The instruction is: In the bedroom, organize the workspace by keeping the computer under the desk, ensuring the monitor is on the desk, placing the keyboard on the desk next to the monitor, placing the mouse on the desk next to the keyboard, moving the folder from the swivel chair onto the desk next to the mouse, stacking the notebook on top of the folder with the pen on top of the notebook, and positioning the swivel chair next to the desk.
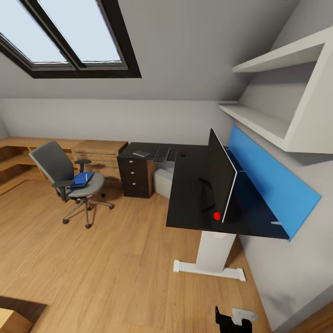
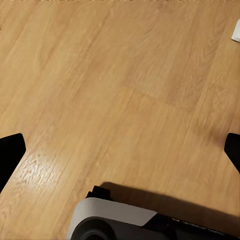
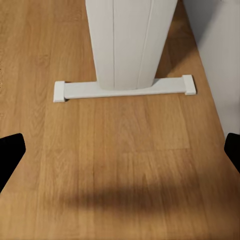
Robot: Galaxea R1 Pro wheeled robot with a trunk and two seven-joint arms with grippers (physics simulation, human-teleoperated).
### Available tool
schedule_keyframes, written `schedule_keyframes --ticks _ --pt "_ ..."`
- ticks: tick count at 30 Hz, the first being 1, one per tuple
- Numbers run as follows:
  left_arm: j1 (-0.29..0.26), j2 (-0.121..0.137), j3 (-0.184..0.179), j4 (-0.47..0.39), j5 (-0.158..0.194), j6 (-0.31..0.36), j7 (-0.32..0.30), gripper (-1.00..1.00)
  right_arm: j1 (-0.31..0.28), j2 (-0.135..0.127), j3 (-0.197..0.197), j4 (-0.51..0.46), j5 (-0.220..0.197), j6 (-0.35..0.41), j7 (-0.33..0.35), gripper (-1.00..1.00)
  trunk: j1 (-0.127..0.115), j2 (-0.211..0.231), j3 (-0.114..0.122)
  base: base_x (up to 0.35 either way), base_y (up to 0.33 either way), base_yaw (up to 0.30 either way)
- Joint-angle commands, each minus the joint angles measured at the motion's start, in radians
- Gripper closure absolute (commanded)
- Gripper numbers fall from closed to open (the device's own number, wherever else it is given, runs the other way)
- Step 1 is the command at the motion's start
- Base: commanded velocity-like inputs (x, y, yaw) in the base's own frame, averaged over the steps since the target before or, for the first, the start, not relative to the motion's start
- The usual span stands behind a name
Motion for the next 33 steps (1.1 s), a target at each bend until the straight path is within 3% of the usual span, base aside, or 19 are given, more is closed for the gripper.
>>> schedule_keyframes --ticks 1,10,18,33 --pt "-0.001 0.001 -0.009 0.001 0.005 -0.005 0.007 -1.00 -0.001 0.001 0.009 0.002 -0.006 -0.004 -0.004 -1.00 0.001 -0.002 -0.001 0.000 0.000 -0.005" --pt "-0.001 0.001 -0.012 0.005 0.007 -0.010 0.004 -1.00 -0.001 0.002 0.009 -0.002 -0.005 -0.010 -0.004 -1.00 0.001 -0.002 0.013 0.000 0.000 -0.001" --pt "-0.001 -0.001 -0.015 0.005 0.005 -0.011 0.004 -1.00 -0.001 0.003 0.009 0.000 -0.005 -0.069 -0.004 -1.00 0.001 -0.002 0.026 -0.021 0.039 0.000" --pt "-0.001 0.000 -0.018 0.005 0.005 -0.009 0.004 -1.00 -0.001 0.010 0.010 0.000 -0.005 -0.086 -0.006 -1.00 0.001 -0.002 0.049 -0.023 0.271 0.000"
